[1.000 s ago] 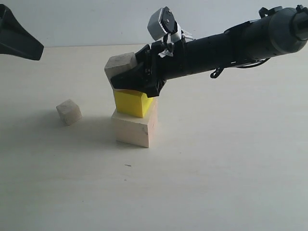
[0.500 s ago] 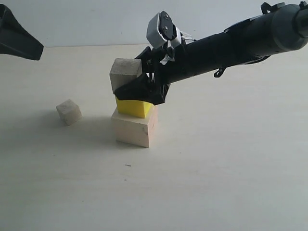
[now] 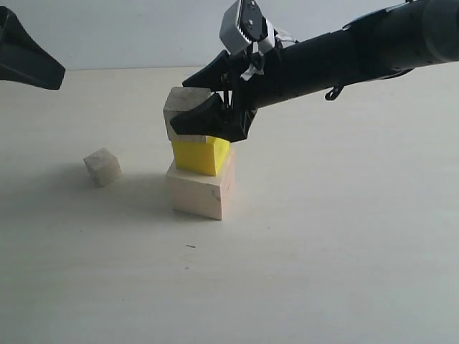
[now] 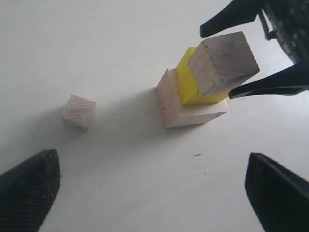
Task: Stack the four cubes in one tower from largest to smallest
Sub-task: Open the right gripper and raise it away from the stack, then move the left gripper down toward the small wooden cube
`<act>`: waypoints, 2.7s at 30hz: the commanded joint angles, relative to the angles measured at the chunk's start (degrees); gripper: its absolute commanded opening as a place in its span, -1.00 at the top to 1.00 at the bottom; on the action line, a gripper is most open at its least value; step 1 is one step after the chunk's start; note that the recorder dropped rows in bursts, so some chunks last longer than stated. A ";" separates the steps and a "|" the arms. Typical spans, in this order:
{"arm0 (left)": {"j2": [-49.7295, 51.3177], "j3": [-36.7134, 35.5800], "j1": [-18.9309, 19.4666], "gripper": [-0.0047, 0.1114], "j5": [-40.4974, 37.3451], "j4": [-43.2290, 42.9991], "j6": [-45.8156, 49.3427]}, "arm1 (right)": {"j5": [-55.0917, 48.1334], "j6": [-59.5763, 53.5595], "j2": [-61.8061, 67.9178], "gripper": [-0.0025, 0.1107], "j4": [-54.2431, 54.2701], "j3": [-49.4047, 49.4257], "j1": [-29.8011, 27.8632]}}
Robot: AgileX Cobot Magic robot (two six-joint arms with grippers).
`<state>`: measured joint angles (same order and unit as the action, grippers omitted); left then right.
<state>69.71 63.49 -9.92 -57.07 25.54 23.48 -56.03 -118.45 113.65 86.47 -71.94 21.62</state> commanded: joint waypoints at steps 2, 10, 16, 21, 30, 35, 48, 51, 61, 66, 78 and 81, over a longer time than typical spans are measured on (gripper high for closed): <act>-0.33 -0.30 0.11 -0.89 0.33 0.49 0.06 | 3.83 0.64 -4.60 -0.39 -0.11 0.07 -0.24; -0.33 -0.30 0.11 -0.89 0.33 0.49 0.06 | 10.68 11.61 -11.03 -0.32 -1.79 0.07 -0.24; -0.33 -0.30 0.11 -0.89 0.43 0.49 0.05 | 13.24 21.88 -16.54 0.00 -9.76 0.07 -0.24; -0.33 -0.30 0.11 -0.89 0.43 0.49 0.05 | 11.92 29.77 -20.55 0.39 -13.79 0.07 -0.24; -0.33 -0.30 0.11 -0.89 2.79 0.49 0.05 | 10.70 43.85 -26.29 0.96 -26.60 0.07 -0.24; -0.33 -0.30 0.11 -0.89 6.18 0.38 0.05 | 8.65 55.63 -28.38 0.96 -35.20 0.07 -0.24; -0.13 -0.30 0.11 -0.89 6.94 4.14 0.05 | 5.28 60.60 -29.94 0.96 -34.65 0.18 -0.24; -0.13 -0.30 0.11 -0.89 6.94 5.67 0.05 | 5.17 60.82 -29.94 0.96 -33.46 0.18 -0.24; 1.08 -0.30 0.11 -0.89 9.80 4.96 0.43 | 4.87 64.24 -29.94 0.96 -33.57 0.18 -0.24; 5.92 -0.30 0.11 -0.89 12.46 -1.22 0.05 | 4.87 66.15 -29.94 0.96 -33.57 0.18 -0.24; 24.83 5.35 -0.56 -0.89 10.10 -4.28 0.05 | 2.59 66.14 -29.94 0.96 -33.81 0.18 -0.24; 28.78 8.75 -2.11 -0.89 8.11 -9.51 0.15 | 1.33 66.14 -29.94 0.96 -33.82 0.18 -0.24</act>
<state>95.32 69.13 -10.66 -47.17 19.87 23.48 -53.35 -52.23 84.26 52.48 -71.82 21.62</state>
